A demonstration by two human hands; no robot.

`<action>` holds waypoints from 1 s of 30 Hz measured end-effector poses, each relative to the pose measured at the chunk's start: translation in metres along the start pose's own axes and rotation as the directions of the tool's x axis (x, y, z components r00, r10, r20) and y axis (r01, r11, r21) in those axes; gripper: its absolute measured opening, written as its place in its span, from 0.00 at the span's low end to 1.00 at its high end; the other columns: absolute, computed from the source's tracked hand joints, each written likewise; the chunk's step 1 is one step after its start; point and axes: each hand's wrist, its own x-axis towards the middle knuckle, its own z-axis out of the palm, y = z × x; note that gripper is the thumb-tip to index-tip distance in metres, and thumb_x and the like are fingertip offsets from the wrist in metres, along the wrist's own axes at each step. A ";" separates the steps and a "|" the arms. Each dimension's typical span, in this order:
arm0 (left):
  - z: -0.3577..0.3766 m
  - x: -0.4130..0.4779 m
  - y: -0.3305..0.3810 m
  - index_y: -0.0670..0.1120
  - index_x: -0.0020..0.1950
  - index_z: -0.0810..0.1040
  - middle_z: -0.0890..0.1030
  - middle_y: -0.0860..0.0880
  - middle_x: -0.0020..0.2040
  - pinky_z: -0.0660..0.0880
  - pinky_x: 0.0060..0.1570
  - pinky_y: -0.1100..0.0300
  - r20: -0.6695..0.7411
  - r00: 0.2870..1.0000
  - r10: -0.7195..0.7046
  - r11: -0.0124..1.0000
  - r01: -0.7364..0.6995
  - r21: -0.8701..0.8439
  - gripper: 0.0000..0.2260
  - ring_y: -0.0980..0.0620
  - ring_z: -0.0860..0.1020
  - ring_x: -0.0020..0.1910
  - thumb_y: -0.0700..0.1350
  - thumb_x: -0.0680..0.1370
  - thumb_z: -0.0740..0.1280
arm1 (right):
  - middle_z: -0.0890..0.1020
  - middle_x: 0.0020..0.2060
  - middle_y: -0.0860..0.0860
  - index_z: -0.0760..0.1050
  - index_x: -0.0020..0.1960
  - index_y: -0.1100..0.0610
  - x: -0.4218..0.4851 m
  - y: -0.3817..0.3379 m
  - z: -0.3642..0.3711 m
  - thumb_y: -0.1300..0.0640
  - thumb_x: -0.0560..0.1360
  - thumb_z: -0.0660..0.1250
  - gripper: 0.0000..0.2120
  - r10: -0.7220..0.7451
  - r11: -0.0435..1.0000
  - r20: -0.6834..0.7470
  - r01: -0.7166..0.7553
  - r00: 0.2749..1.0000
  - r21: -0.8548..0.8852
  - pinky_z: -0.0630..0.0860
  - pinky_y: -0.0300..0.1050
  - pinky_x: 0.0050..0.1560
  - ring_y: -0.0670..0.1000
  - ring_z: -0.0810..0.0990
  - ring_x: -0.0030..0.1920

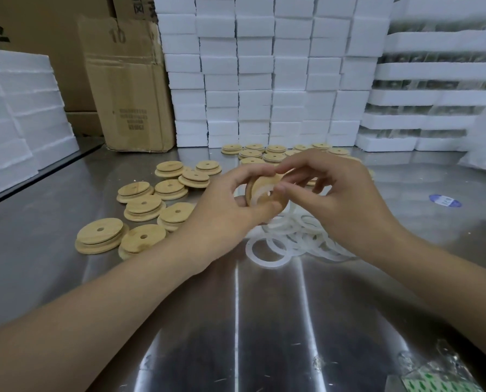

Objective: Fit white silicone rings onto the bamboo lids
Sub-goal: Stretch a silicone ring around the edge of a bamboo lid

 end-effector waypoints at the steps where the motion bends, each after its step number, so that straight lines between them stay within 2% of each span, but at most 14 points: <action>1: 0.001 0.000 -0.002 0.51 0.66 0.82 0.85 0.53 0.59 0.86 0.53 0.49 -0.004 0.999 0.035 0.999 -0.035 0.031 0.19 0.47 0.88 0.51 0.35 0.79 0.76 | 0.87 0.45 0.40 0.84 0.54 0.47 0.000 0.001 -0.001 0.58 0.76 0.78 0.09 -0.001 1.000 -0.006 0.001 1.000 -0.002 0.77 0.46 0.46 0.46 0.87 0.51; 5: -0.001 0.002 -0.008 0.49 0.66 0.81 0.84 0.52 0.61 0.86 0.52 0.49 0.029 0.992 0.122 0.982 -0.125 0.140 0.14 0.45 0.88 0.51 0.33 0.84 0.67 | 0.87 0.44 0.40 0.84 0.52 0.48 0.001 0.006 -0.003 0.58 0.76 0.78 0.08 -0.018 0.999 -0.017 0.017 1.000 -0.043 0.72 0.33 0.44 0.46 0.86 0.50; 11: -0.002 0.000 -0.011 0.51 0.67 0.81 0.85 0.54 0.60 0.82 0.60 0.37 0.081 0.988 0.133 0.971 -0.146 0.190 0.13 0.46 0.88 0.54 0.38 0.87 0.65 | 0.86 0.43 0.40 0.85 0.51 0.50 0.000 0.007 -0.003 0.56 0.76 0.78 0.06 -0.029 0.995 -0.020 0.027 0.999 -0.099 0.71 0.29 0.46 0.46 0.84 0.48; 15: -0.003 0.001 -0.013 0.52 0.67 0.81 0.85 0.47 0.60 0.79 0.58 0.29 0.116 0.986 0.122 0.971 -0.142 0.191 0.13 0.30 0.83 0.55 0.41 0.86 0.64 | 0.86 0.43 0.40 0.85 0.51 0.48 0.000 0.010 -0.003 0.55 0.76 0.78 0.05 0.011 0.993 0.011 -0.009 1.000 -0.118 0.71 0.29 0.46 0.45 0.84 0.48; 16: -0.003 0.002 -0.013 0.53 0.67 0.81 0.85 0.47 0.60 0.79 0.58 0.29 0.120 0.986 0.117 0.972 -0.139 0.191 0.13 0.29 0.82 0.55 0.42 0.85 0.64 | 0.86 0.43 0.39 0.85 0.51 0.48 0.000 0.011 -0.003 0.55 0.76 0.78 0.05 0.022 0.992 0.018 -0.020 1.000 -0.122 0.71 0.30 0.46 0.45 0.84 0.48; 21: -0.003 0.002 -0.015 0.53 0.68 0.81 0.85 0.53 0.61 0.78 0.61 0.32 0.106 0.990 0.091 0.976 -0.110 0.188 0.14 0.40 0.84 0.58 0.40 0.87 0.62 | 0.86 0.42 0.39 0.85 0.50 0.46 0.000 0.014 -0.005 0.54 0.76 0.78 0.05 0.054 0.990 0.021 -0.051 0.998 -0.130 0.72 0.32 0.45 0.44 0.84 0.49; 27: -0.003 0.000 -0.013 0.54 0.67 0.80 0.84 0.55 0.62 0.79 0.63 0.36 0.117 0.986 0.121 0.968 -0.144 0.207 0.12 0.47 0.84 0.61 0.45 0.85 0.65 | 0.86 0.43 0.38 0.85 0.50 0.46 -0.001 0.012 -0.003 0.53 0.76 0.78 0.05 0.031 0.995 0.006 -0.030 1.000 -0.095 0.77 0.43 0.46 0.46 0.85 0.49; 30: -0.004 0.000 -0.016 0.54 0.68 0.80 0.84 0.56 0.64 0.80 0.63 0.38 0.116 0.983 0.141 0.964 -0.163 0.212 0.12 0.49 0.84 0.63 0.42 0.86 0.66 | 0.86 0.43 0.37 0.85 0.51 0.46 -0.001 0.012 -0.002 0.53 0.76 0.78 0.06 0.016 0.996 0.008 -0.015 1.000 -0.088 0.77 0.44 0.46 0.46 0.85 0.50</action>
